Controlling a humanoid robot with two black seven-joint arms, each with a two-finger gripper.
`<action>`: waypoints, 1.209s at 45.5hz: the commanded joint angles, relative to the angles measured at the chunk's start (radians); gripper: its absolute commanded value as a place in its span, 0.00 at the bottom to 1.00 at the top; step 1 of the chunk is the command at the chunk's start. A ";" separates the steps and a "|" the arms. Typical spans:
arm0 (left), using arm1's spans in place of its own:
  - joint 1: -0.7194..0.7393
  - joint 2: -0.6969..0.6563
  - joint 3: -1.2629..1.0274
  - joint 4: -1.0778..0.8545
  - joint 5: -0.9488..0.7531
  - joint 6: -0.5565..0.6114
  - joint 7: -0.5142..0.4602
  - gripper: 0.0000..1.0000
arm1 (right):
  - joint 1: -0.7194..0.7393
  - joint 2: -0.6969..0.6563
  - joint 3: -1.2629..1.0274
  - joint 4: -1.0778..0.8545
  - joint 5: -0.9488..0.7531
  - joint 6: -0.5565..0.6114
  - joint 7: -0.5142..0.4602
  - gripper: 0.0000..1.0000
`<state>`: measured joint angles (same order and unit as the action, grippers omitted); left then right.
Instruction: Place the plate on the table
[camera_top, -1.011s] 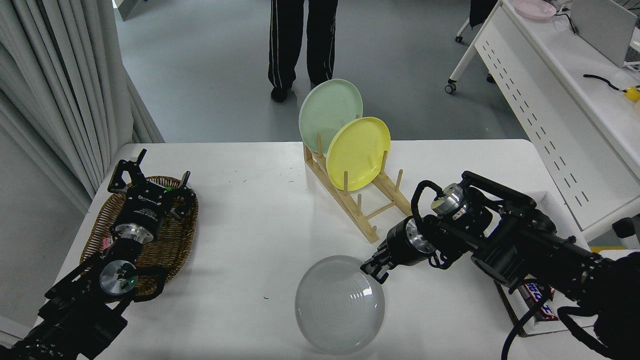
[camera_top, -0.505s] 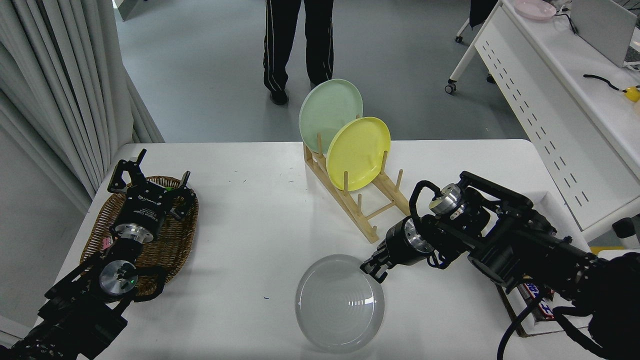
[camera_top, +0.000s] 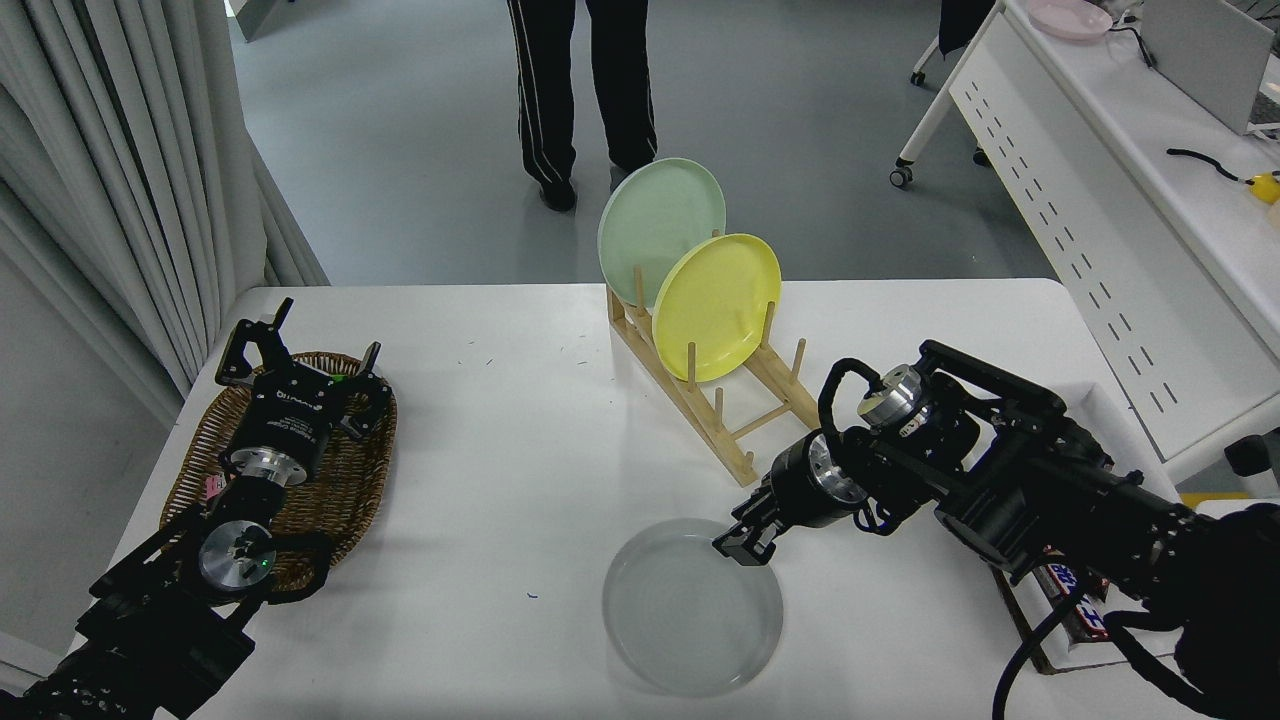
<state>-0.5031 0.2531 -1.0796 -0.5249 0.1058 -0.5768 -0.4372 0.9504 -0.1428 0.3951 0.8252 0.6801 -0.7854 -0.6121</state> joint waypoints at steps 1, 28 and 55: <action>0.000 0.000 0.000 0.000 0.000 0.000 0.000 1.00 | 0.011 0.000 0.008 0.012 0.003 0.000 0.000 0.99; 0.000 0.000 0.000 -0.001 0.000 0.000 0.002 1.00 | 0.105 -0.001 0.071 0.207 0.062 0.179 0.005 0.99; 0.000 0.000 0.000 0.000 0.000 0.000 0.000 1.00 | 0.160 -0.023 0.247 0.187 -0.117 0.713 0.218 0.99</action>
<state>-0.5032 0.2531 -1.0800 -0.5249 0.1058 -0.5768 -0.4372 1.1334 -0.1622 0.5137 1.0235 0.6954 -0.3171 -0.5670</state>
